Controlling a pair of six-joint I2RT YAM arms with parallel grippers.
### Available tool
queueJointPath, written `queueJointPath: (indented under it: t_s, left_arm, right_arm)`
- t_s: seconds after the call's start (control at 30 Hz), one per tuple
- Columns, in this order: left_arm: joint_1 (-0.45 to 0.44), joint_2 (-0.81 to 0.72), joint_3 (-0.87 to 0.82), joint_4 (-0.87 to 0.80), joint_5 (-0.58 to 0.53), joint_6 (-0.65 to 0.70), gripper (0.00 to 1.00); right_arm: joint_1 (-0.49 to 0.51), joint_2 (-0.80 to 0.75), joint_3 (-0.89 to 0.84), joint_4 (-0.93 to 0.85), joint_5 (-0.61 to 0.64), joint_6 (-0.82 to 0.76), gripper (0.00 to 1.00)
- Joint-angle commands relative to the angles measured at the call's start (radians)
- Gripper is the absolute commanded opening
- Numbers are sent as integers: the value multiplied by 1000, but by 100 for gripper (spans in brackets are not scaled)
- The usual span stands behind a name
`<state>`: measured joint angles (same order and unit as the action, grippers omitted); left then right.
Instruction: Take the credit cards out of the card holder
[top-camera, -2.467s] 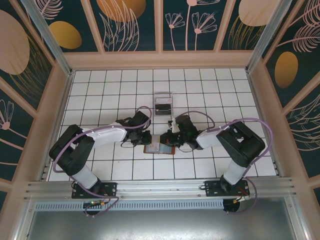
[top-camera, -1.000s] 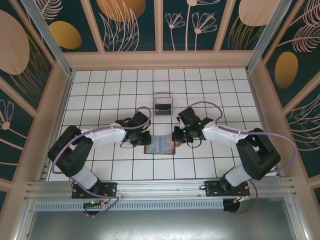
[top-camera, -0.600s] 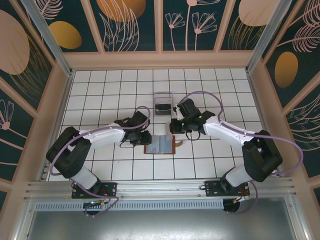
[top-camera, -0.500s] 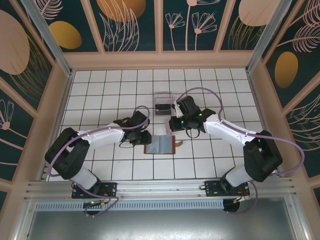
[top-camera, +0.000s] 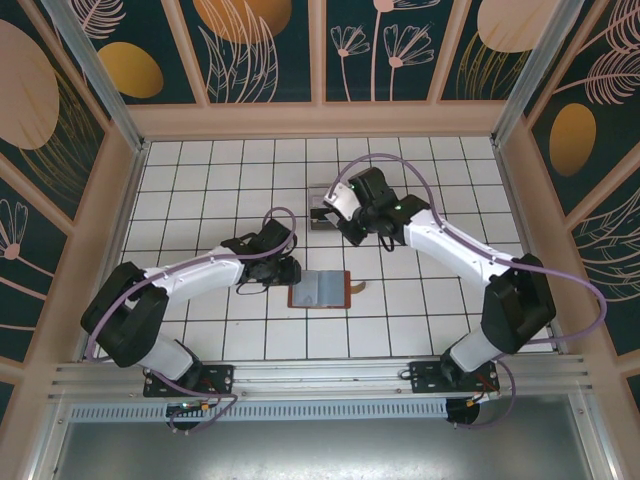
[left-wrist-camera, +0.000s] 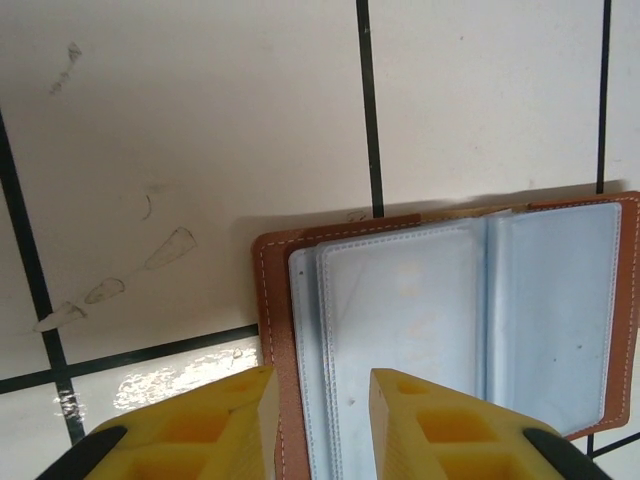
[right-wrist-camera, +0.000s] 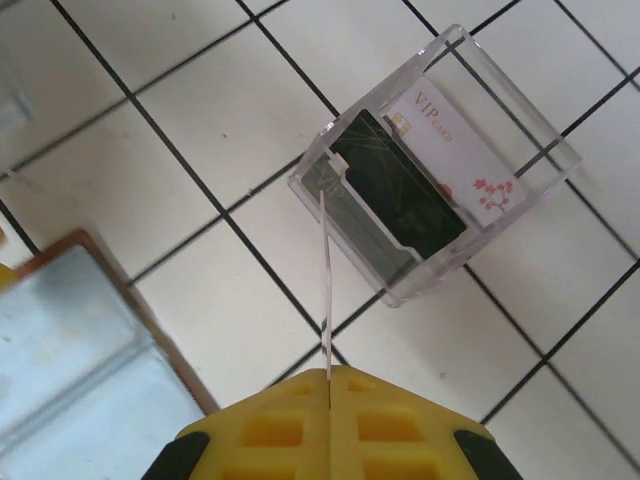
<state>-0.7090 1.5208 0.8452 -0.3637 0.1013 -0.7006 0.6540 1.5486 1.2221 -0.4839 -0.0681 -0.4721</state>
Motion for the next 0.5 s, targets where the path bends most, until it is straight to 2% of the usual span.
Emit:
queueJointPath:
  t_s: [0.0, 0.2, 0.47]
  left_arm:
    - [-3, -27, -13, -21, -28, 13, 32]
    - [-3, -36, -30, -25, -35, 14, 32]
    - [-3, -50, -45, -30, -41, 4, 32]
  right_arm:
    - [-7, 51, 73, -71, 37, -295, 0]
    - [-18, 178, 219, -195, 29, -470, 0]
    - [-58, 355, 456, -331, 20, -568, 0]
